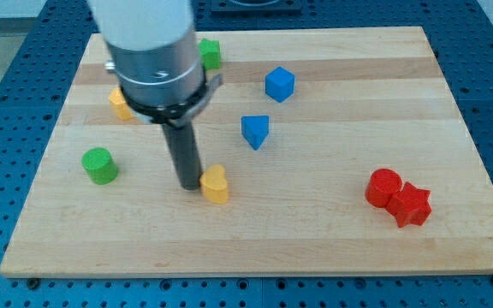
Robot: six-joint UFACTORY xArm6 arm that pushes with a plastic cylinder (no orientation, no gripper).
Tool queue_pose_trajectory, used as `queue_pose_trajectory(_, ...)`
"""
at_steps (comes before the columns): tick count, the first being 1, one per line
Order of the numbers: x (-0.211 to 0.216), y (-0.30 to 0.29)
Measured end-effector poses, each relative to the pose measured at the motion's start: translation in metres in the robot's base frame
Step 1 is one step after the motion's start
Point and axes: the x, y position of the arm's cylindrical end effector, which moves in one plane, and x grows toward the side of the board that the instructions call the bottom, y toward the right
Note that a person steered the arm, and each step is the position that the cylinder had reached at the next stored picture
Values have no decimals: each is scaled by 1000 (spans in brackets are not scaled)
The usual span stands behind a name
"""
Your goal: Push the yellow heart closer to the red circle
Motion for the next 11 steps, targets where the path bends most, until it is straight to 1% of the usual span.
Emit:
queue_pose_trajectory(2,4,100)
queue_pose_trajectory(3,4,114)
queue_pose_trajectory(5,4,65)
queue_pose_trajectory(6,37,65)
queue_pose_trajectory(7,43,65)
queue_pose_trajectory(8,43,71)
queue_pose_trajectory(10,43,133)
queue_pose_trajectory(11,43,140)
